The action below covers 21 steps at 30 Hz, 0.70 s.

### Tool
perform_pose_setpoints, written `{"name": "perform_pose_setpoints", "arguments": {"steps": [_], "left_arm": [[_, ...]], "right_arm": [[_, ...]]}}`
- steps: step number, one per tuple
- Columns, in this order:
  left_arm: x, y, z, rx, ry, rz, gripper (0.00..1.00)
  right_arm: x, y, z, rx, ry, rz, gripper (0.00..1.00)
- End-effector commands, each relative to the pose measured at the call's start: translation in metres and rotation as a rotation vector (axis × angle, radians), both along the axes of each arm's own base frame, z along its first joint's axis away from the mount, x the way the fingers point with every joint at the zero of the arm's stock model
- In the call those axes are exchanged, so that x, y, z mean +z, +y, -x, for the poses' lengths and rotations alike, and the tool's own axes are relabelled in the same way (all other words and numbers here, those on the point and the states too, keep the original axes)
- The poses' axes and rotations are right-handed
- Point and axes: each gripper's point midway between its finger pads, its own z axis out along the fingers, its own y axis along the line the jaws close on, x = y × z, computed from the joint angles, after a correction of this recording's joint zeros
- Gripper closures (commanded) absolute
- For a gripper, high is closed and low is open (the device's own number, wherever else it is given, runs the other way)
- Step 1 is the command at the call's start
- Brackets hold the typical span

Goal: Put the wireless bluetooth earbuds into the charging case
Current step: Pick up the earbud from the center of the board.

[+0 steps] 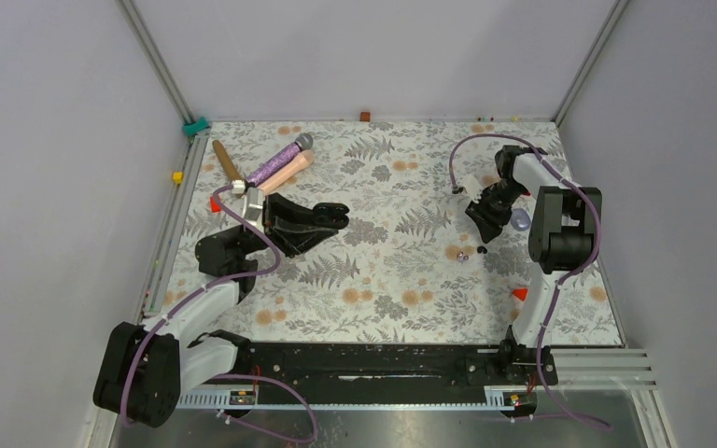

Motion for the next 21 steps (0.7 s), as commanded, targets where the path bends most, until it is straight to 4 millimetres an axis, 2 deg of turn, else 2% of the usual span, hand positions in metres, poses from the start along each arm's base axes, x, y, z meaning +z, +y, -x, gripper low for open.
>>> {"name": "perform_pose_setpoints", "arguments": {"steps": [1,5,8,9,11,18,21], "left_arm": [[0.014,0.000,0.005,-0.007,-0.068,0.024,1.00],[0.014,0.000,0.005,-0.006,-0.071,0.024,1.00],[0.014,0.000,0.005,-0.007,-0.068,0.024,1.00],[0.014,0.000,0.005,-0.006,-0.068,0.025,1.00],[0.014,0.000,0.005,-0.006,-0.069,0.024,1.00],[0.013,0.000,0.005,-0.006,-0.068,0.023,1.00],[0.013,0.000,0.005,-0.006,-0.068,0.023,1.00]], "right_arm": [[0.004,0.005,-0.002,-0.038,-0.037,-0.019,0.53],[0.000,0.007,0.001,-0.047,-0.062,-0.003,0.60],[-0.006,0.006,0.008,-0.050,-0.056,0.029,0.59],[-0.008,0.014,0.011,-0.022,-0.055,0.038,0.61],[-0.012,0.015,0.014,-0.006,-0.060,0.059,0.66],[-0.010,0.016,0.015,0.003,-0.073,0.056,0.61],[-0.007,0.017,0.019,0.022,-0.062,0.046,0.55]]}}
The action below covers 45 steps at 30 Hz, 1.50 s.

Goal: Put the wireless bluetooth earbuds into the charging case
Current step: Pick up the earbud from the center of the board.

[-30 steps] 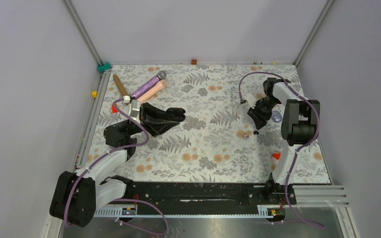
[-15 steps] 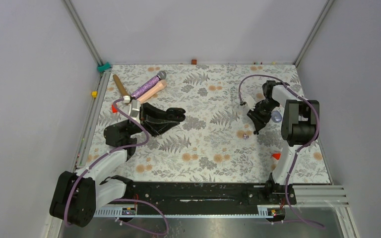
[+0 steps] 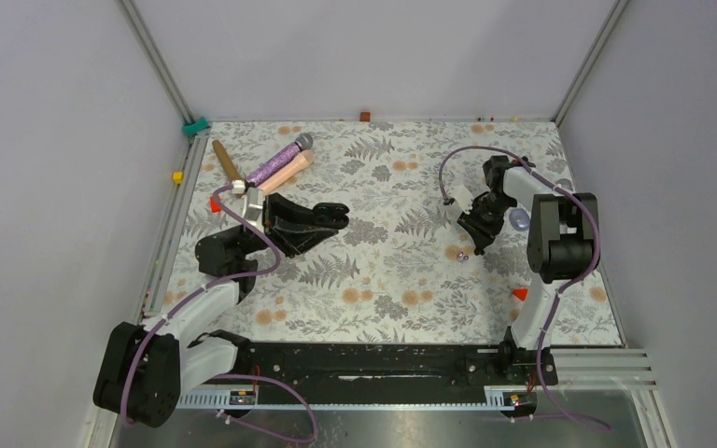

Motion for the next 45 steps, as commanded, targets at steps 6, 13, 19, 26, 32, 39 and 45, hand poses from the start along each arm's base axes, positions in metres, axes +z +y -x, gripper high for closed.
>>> {"name": "perform_pose_setpoints", "arguments": {"steps": [6,13,19,26,32,39,45], "left_arm": [[0.013,0.000,0.004,-0.005,-0.068,0.022,1.00],[0.013,0.000,0.005,-0.006,-0.066,0.023,1.00],[0.012,0.000,0.003,-0.005,-0.062,0.022,1.00],[0.011,0.000,0.002,-0.005,-0.058,0.020,1.00],[0.012,0.000,0.003,-0.005,-0.061,0.021,1.00],[0.012,0.000,0.002,-0.006,-0.058,0.021,1.00],[0.012,0.000,0.001,0.000,-0.051,0.027,1.00]], "right_arm": [[0.014,0.009,0.021,0.055,0.049,-0.054,0.50],[0.014,0.013,0.032,0.081,0.089,-0.081,0.52],[0.016,0.016,0.040,0.112,0.094,-0.106,0.57],[0.018,0.022,0.046,0.150,0.107,-0.136,0.64],[0.019,0.025,0.051,0.179,0.117,-0.147,0.78],[0.024,0.023,0.055,0.192,0.102,-0.131,1.00],[0.058,0.030,0.055,0.179,-0.007,-0.170,1.00]]}}
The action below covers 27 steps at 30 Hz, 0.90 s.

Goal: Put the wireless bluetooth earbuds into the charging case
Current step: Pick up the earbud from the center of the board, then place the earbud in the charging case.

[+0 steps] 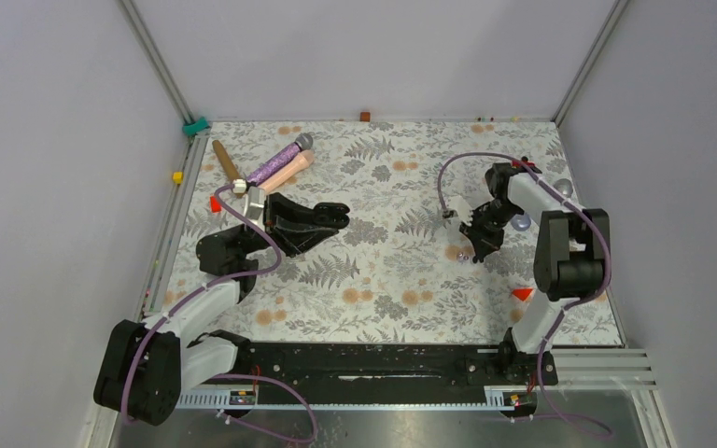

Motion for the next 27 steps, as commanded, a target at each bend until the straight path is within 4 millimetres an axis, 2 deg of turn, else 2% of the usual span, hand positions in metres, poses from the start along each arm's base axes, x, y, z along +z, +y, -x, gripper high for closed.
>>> {"name": "perform_pose_setpoints", "arguments": {"steps": [1,6,10,14,18,22,24,27], "left_arm": [[0.015,0.001,0.003,0.002,-0.061,0.031,1.00],[0.017,0.001,0.001,0.012,-0.055,0.042,1.00],[0.020,0.001,0.000,0.012,-0.050,0.049,1.00],[0.022,0.002,0.001,0.016,-0.053,0.055,1.00],[0.020,0.001,-0.001,0.019,-0.047,0.054,1.00],[0.017,0.000,-0.004,0.018,-0.035,0.049,1.00],[0.015,0.000,-0.003,0.015,-0.038,0.043,1.00],[0.014,0.000,-0.003,0.011,-0.045,0.035,1.00]], "right_arm": [[0.045,0.013,0.003,-0.003,-0.111,-0.075,1.00],[0.100,0.030,-0.005,-0.094,-0.284,-0.183,1.00],[0.163,0.054,-0.012,-0.197,-0.422,-0.343,1.00],[0.233,0.084,-0.011,-0.267,-0.537,-0.549,1.00],[0.290,0.117,0.003,-0.264,-0.639,-0.730,1.00],[0.335,0.152,0.021,-0.238,-0.710,-0.930,1.00],[0.357,0.167,0.032,-0.230,-0.680,-1.027,1.00],[0.371,0.189,0.039,-0.210,-0.581,-1.061,1.00]]}}
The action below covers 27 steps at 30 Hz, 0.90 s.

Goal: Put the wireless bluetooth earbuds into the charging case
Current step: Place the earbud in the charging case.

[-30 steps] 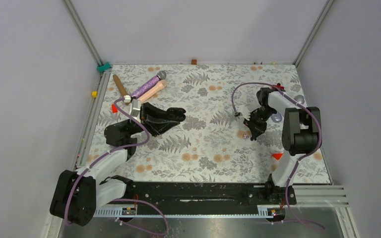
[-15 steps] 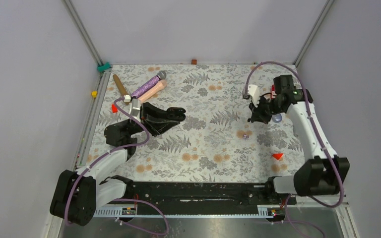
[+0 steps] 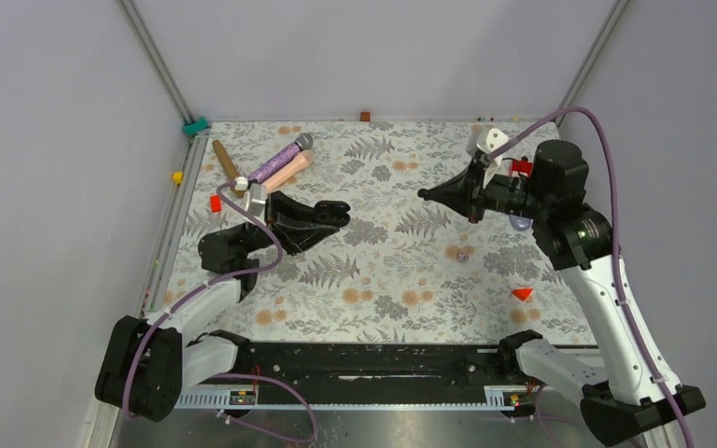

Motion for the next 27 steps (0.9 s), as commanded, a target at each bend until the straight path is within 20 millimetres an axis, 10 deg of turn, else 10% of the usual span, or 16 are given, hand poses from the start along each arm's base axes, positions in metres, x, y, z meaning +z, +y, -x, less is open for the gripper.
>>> {"name": "perform_pose_setpoints", "arguments": {"steps": [1,27], "left_arm": [[0.016,0.000,0.003,0.005,-0.083,0.028,1.00],[-0.011,-0.029,0.011,-0.127,-0.036,-0.079,1.00]], "right_arm": [[0.041,0.037,0.005,0.084,0.069,-0.140,1.00],[-0.014,0.098,0.049,0.293,0.111,0.120,1.00]]}}
